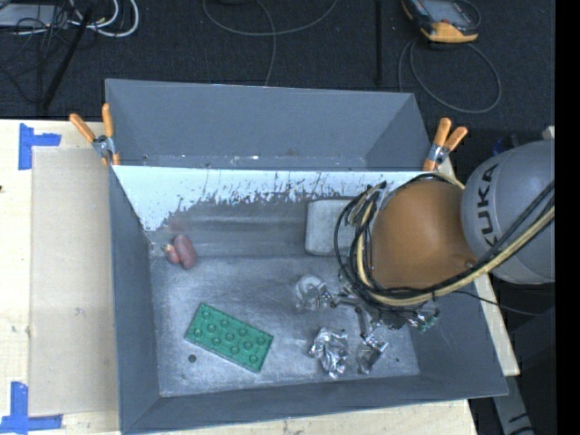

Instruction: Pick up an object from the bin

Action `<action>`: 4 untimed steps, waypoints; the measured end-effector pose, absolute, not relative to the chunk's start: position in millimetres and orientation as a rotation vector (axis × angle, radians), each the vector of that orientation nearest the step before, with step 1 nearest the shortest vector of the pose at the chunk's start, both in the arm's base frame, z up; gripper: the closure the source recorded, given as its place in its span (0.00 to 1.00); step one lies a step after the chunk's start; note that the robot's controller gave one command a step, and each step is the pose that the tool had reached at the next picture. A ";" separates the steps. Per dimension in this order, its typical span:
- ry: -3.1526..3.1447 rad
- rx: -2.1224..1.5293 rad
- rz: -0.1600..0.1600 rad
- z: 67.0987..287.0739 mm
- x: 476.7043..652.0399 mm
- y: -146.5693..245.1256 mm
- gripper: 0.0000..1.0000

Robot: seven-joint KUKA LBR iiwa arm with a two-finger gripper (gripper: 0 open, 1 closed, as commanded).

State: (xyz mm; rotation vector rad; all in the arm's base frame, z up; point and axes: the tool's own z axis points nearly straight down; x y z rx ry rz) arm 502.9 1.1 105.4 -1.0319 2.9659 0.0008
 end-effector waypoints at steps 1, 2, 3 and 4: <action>3.001 -0.828 -0.011 74.5 489.1 1.0 0.00; 3.015 -0.834 -0.004 75.9 492.7 1.7 0.00; 3.015 -0.838 0.000 77.0 492.5 3.1 1.00; 3.021 -0.837 -0.002 146.0 494.3 4.1 1.00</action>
Offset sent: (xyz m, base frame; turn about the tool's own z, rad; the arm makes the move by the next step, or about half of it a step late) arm -0.0224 0.0003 -0.0354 0.1318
